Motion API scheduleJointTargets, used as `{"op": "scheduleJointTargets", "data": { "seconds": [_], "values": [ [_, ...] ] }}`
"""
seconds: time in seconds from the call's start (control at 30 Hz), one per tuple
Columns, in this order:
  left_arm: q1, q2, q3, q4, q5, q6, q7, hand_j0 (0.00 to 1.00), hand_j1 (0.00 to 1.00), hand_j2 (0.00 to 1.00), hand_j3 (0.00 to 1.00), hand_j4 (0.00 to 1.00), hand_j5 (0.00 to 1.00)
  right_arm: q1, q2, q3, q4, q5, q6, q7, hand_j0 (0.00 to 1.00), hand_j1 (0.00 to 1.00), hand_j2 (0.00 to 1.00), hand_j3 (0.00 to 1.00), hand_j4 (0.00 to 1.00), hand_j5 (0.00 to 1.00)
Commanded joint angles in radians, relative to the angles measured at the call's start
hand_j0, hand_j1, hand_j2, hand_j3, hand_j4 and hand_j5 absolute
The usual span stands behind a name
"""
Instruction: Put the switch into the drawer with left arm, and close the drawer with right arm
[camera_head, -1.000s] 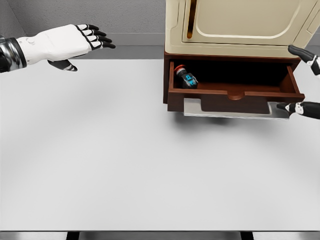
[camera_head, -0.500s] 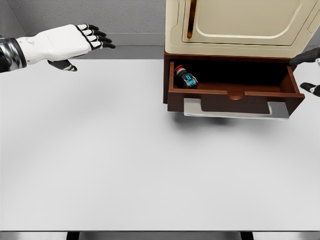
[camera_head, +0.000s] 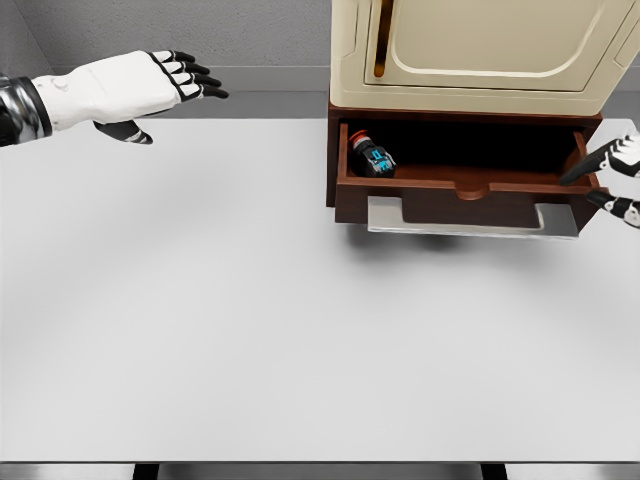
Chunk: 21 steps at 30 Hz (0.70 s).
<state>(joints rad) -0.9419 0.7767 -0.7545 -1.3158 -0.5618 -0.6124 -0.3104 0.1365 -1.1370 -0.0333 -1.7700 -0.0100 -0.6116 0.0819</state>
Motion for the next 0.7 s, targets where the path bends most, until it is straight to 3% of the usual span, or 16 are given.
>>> {"op": "scheduleJointTargets", "data": {
  "seconds": [0.0,0.2,0.67],
  "values": [
    [0.000,0.001,0.000,0.000,0.006,0.002,0.001,1.00,1.00,1.00,1.00,1.00,1.00,0.005,-0.006,0.003,0.000,-0.008,0.001,-0.002,0.53,0.53,0.53,0.53,0.53,0.53],
    [0.012,0.001,0.001,-0.003,0.013,0.002,0.001,1.00,1.00,1.00,1.00,1.00,1.00,0.075,-0.006,0.003,0.000,-0.008,0.001,-0.001,0.53,0.53,0.53,0.53,0.53,0.53],
    [0.012,0.003,0.003,-0.002,0.011,0.002,0.001,1.00,1.00,1.00,1.00,1.00,1.00,0.101,0.029,0.007,0.041,-0.019,0.001,-0.004,0.54,0.54,0.54,0.54,0.54,0.54]
  ]
}}
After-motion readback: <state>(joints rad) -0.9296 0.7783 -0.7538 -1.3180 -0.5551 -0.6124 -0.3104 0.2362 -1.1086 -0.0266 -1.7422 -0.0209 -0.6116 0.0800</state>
